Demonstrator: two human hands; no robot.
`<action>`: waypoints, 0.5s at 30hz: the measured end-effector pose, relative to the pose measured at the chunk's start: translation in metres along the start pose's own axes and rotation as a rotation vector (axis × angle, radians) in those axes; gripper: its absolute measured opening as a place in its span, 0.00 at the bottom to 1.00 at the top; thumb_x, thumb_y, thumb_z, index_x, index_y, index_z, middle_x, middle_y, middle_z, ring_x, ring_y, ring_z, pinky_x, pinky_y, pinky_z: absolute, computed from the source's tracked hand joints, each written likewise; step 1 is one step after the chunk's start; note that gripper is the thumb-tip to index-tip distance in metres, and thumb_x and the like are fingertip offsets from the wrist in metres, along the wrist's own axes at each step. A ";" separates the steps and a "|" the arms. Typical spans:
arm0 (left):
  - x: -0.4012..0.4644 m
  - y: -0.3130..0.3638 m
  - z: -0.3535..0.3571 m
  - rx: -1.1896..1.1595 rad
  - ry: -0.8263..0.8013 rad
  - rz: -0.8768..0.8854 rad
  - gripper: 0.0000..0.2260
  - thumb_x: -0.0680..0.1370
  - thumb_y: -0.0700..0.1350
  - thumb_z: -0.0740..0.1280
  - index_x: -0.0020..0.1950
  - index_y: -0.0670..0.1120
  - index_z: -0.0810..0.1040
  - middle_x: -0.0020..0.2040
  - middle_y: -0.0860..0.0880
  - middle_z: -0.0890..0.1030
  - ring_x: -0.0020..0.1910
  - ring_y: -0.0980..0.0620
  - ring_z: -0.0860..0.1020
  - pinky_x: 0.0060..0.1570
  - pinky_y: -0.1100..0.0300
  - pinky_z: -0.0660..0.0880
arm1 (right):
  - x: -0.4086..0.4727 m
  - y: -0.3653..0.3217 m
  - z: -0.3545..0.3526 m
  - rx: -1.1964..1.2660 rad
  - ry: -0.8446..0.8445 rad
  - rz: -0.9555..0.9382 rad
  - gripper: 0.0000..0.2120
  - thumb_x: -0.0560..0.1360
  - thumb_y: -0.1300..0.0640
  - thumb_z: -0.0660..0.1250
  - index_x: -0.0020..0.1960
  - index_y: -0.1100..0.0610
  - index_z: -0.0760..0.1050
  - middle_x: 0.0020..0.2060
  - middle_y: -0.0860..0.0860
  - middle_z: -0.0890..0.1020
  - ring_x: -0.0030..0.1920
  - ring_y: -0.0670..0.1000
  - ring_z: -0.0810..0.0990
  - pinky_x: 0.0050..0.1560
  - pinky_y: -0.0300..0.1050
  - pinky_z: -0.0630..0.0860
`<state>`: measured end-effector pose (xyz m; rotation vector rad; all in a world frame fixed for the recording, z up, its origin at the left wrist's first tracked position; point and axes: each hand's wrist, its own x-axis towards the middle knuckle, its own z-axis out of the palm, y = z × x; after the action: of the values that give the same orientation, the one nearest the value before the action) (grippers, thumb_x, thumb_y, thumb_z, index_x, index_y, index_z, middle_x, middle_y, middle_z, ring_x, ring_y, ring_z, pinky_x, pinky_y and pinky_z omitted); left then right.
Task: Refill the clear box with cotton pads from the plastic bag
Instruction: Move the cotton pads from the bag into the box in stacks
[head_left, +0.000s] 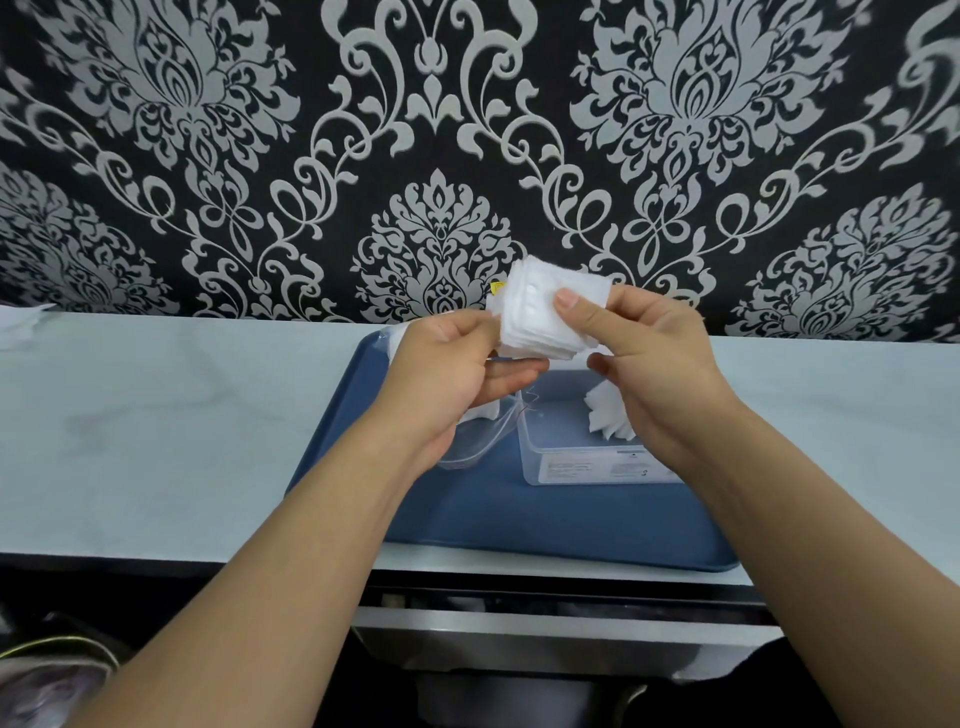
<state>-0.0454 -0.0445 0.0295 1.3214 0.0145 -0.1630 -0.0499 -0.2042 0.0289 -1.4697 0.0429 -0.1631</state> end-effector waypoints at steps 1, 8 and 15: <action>0.000 0.000 0.000 0.000 -0.011 0.003 0.09 0.83 0.37 0.62 0.57 0.38 0.81 0.48 0.41 0.87 0.43 0.48 0.87 0.38 0.66 0.82 | 0.000 0.001 0.001 -0.030 0.014 -0.004 0.09 0.73 0.54 0.76 0.48 0.59 0.83 0.43 0.54 0.85 0.42 0.48 0.79 0.44 0.42 0.73; -0.003 0.001 0.001 -0.010 -0.035 -0.006 0.10 0.83 0.35 0.61 0.59 0.37 0.80 0.50 0.40 0.87 0.43 0.48 0.87 0.39 0.65 0.83 | 0.002 0.002 -0.001 -0.107 0.069 -0.082 0.07 0.73 0.56 0.75 0.47 0.59 0.83 0.38 0.54 0.84 0.36 0.46 0.78 0.36 0.37 0.76; -0.003 0.003 -0.001 0.048 -0.031 0.026 0.09 0.83 0.38 0.62 0.54 0.38 0.82 0.47 0.41 0.87 0.44 0.46 0.87 0.40 0.62 0.83 | 0.001 -0.001 -0.003 -0.216 0.043 -0.162 0.04 0.74 0.58 0.75 0.44 0.57 0.82 0.36 0.61 0.84 0.34 0.49 0.78 0.35 0.42 0.76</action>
<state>-0.0478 -0.0426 0.0319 1.3660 -0.0328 -0.1628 -0.0494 -0.2075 0.0293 -1.6858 -0.0245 -0.3296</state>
